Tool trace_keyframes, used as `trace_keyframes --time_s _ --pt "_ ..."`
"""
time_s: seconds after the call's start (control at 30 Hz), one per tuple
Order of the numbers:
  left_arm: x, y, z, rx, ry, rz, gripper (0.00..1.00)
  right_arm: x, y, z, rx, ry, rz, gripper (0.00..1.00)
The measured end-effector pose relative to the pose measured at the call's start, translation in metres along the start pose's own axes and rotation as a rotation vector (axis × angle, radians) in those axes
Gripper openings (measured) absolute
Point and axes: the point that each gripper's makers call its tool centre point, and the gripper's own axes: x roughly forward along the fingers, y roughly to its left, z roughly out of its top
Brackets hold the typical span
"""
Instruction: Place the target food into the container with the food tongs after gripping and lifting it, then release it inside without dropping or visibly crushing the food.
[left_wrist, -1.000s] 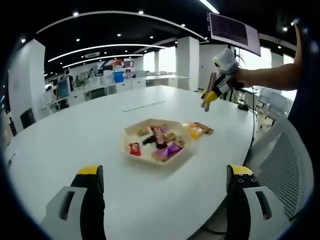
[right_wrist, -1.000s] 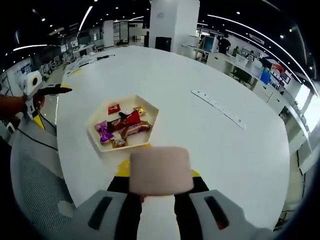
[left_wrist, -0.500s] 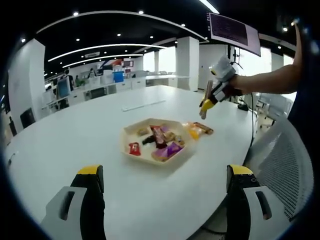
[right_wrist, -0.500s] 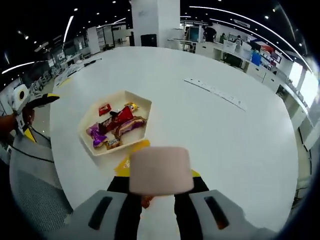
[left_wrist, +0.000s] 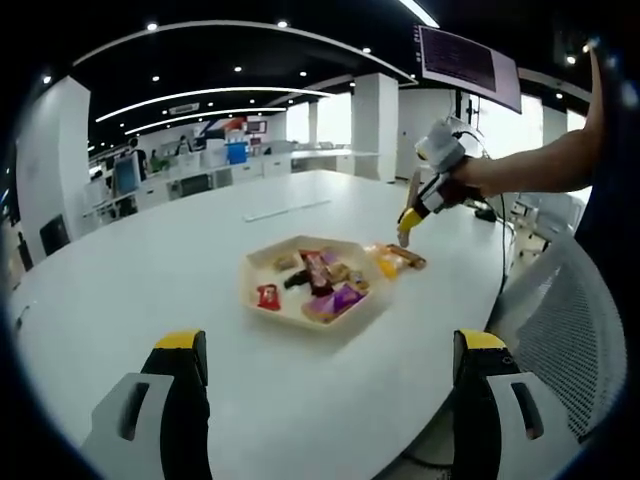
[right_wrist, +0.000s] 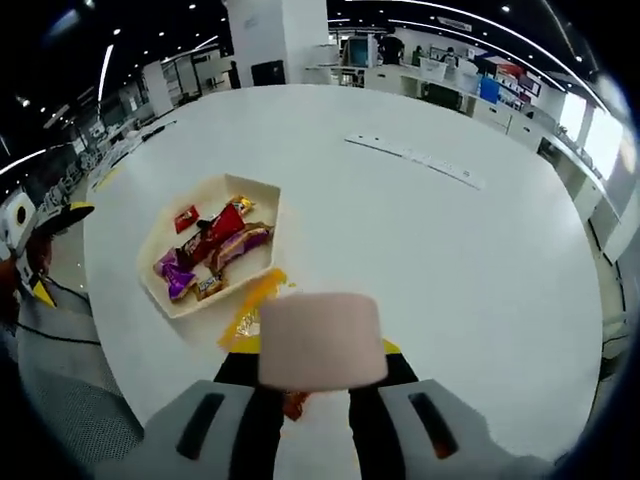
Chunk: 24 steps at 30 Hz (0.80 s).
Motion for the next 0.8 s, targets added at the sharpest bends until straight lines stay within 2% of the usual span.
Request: trace_keyframes --time_s 0.5,0.57,0.63,0.7,0.8 --pt "-0.0001 -0.0002 0.0008 -0.003 0.001 0.002 0.99 0.0074 0.0025 -0.0067 -0.027 0.007 -0.007 0.24" --pt "0.0000 0.0000 0.0006 -0.001 0.000 0.002 0.99 0.0079 0.0031 -0.0071 -0.059 0.004 -0.003 0.24" --pt "0.0000 0.0000 0.0001 -0.003 0.001 0.002 0.99 0.0075 0.0079 -0.0068 -0.175 0.000 0.018 0.24" --pt "0.0001 0.0001 0.0001 -0.003 0.000 0.001 0.99 0.0078 0.0102 -0.0066 -0.216 0.001 0.028 0.23" --pt "0.0001 -0.0002 0.0004 -0.004 0.000 0.002 0.99 0.0078 0.0096 -0.0069 -0.217 0.005 0.040 0.23"
